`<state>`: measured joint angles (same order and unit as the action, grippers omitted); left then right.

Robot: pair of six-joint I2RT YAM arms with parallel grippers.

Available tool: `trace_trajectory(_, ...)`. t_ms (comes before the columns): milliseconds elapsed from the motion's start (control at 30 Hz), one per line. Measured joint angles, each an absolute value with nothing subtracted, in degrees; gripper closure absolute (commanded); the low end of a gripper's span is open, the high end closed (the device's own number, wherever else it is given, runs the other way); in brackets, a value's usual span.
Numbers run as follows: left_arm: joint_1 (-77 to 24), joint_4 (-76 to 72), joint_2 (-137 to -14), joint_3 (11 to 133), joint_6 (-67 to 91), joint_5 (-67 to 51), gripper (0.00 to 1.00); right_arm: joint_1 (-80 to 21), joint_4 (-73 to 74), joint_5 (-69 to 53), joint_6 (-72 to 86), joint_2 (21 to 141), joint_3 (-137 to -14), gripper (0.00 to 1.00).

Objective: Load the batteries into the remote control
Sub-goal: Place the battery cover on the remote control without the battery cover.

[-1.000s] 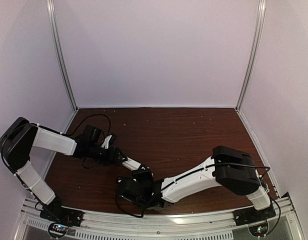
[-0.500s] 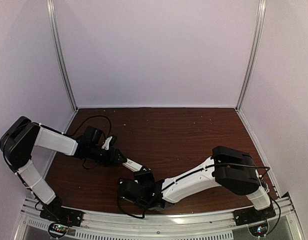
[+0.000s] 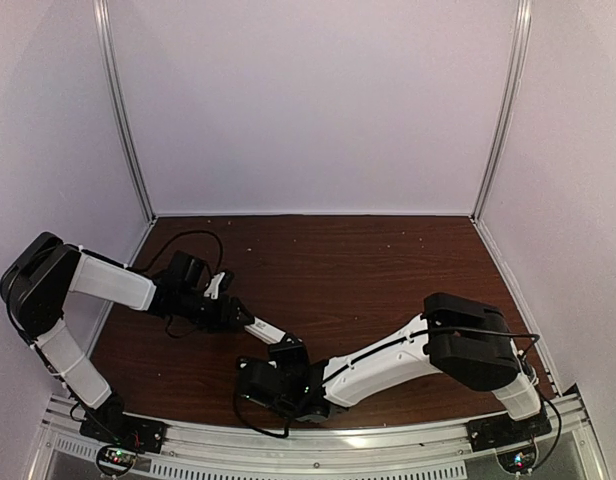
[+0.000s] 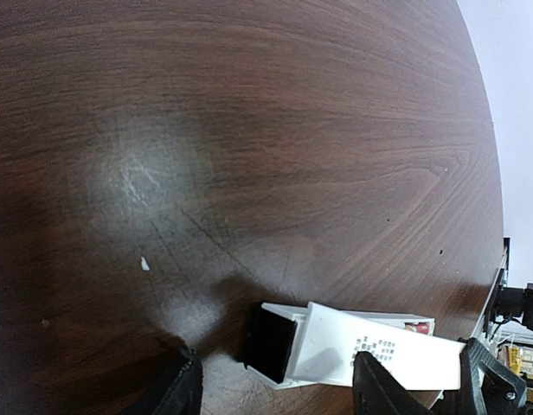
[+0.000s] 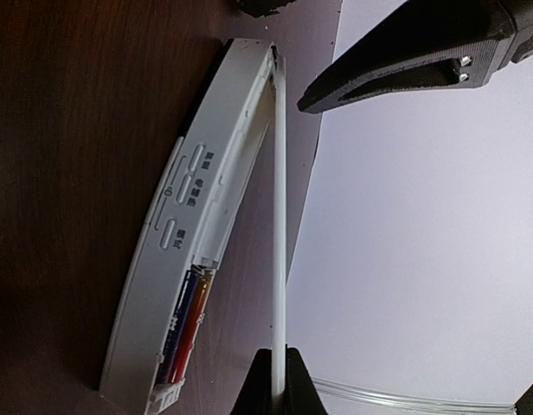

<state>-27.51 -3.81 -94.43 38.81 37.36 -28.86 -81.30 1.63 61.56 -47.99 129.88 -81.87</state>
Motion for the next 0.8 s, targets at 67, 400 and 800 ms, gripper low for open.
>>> trace_trajectory(67, -27.5, -3.8, -94.5, 38.8, 37.4, -28.9, 0.39, -81.3, 1.7, 61.6, -47.7, 129.9, -81.9, 1.0)
trace_trajectory(400, -27.5, -3.9, -94.5, 38.8, 37.4, -28.9, 0.38, -81.3, 1.2, 61.6, -47.4, 129.9, -81.7, 1.0)
trace_trajectory(800, -27.6, -4.7, -95.7, 39.2, 37.4, -29.1, 0.48, -81.3, -0.2, 61.1, -47.6, 129.9, -80.2, 0.98)
